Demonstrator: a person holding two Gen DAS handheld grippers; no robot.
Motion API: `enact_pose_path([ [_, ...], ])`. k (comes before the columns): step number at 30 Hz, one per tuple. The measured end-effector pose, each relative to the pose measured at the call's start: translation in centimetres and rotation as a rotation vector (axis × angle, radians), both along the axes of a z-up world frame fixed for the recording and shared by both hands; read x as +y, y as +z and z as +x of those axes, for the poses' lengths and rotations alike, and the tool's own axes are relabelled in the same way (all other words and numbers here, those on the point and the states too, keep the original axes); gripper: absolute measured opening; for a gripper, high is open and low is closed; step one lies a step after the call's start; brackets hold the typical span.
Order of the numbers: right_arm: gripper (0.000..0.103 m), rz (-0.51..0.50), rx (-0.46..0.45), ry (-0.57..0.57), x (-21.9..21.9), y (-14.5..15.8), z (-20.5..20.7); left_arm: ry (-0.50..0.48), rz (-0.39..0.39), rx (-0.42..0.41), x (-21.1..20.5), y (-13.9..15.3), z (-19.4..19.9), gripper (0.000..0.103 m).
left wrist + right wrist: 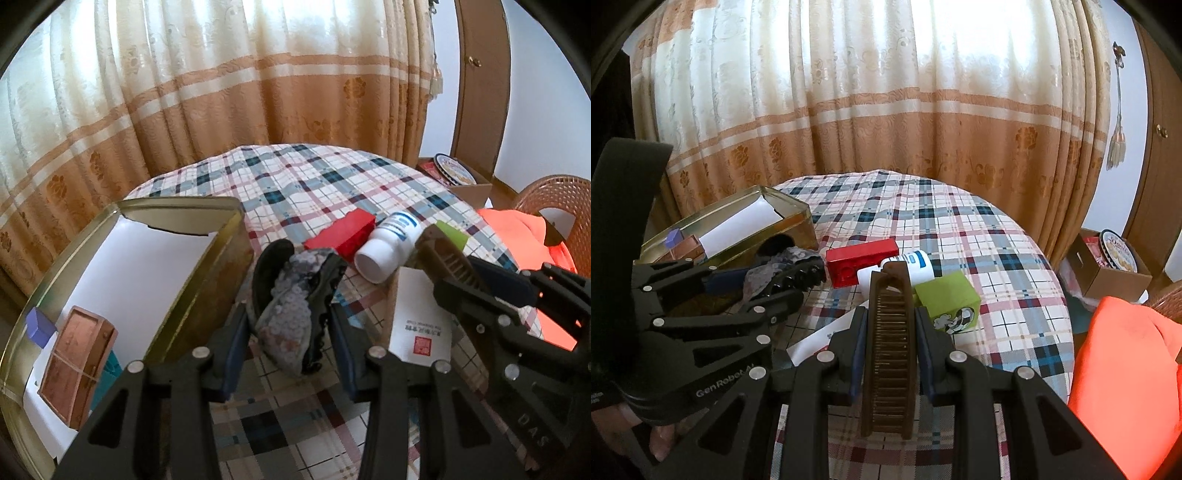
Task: Organize rigid objects
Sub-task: 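Grasp the grey shoe with the left tool while the right tool holds the comb, then carry the comb with the right tool while the left tool carries the shoe over the tray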
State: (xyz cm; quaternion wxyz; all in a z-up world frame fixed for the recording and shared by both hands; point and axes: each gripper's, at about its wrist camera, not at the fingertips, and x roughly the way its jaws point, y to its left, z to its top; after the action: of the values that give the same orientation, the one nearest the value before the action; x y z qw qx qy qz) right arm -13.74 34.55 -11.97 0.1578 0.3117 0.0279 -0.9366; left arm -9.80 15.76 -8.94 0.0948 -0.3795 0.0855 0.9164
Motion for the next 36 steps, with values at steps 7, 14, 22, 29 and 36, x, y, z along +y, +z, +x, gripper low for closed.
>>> enact_pose_path([
  [7,0.027,-0.004,0.016,-0.009,0.1,0.1,0.2,0.015,0.011,0.013,-0.3,0.1,0.1,0.042],
  [14,0.027,-0.009,0.030,-0.014,0.2,0.2,0.3,0.022,0.017,0.048,-0.5,0.6,0.5,0.042],
  [22,0.027,-0.012,0.040,-0.006,0.2,0.3,0.5,0.039,0.031,0.123,-1.0,1.7,1.6,0.042],
  [29,0.027,-0.016,0.046,0.007,0.2,0.4,0.8,0.038,0.022,0.146,-1.3,2.1,2.7,0.042],
  [36,0.027,-0.023,0.049,0.039,-0.6,1.6,0.9,0.047,0.032,0.193,-2.6,4.2,4.2,0.042],
])
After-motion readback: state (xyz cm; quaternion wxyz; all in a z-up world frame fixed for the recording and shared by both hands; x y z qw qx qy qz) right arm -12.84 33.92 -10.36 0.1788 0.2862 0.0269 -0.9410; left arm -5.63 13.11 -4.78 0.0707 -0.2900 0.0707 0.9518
